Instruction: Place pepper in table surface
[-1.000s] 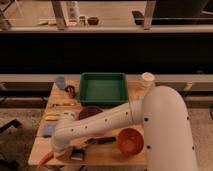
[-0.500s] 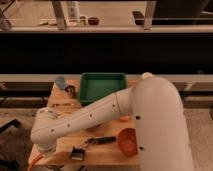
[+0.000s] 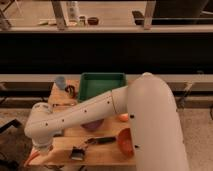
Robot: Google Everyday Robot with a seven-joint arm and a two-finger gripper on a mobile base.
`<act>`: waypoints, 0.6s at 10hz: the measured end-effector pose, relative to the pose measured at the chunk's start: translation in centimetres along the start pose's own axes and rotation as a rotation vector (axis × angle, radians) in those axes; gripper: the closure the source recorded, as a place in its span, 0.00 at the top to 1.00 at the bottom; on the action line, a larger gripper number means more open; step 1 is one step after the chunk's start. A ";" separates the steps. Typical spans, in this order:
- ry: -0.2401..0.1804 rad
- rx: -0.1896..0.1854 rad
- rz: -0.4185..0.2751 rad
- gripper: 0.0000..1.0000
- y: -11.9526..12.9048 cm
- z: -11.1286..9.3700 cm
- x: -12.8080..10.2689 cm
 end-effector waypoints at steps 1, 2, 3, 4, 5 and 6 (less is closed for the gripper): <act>-0.013 0.000 0.004 0.00 -0.4 -0.3 -0.1; -0.025 0.001 0.004 0.00 -0.6 -0.5 -0.3; -0.032 0.002 0.004 0.00 -0.8 -0.6 -0.3; -0.042 0.003 0.001 0.00 -0.8 -0.7 -0.4; -0.049 0.005 -0.003 0.00 -0.9 -0.8 -0.5; -0.056 0.007 -0.007 0.00 -0.9 -0.9 -0.6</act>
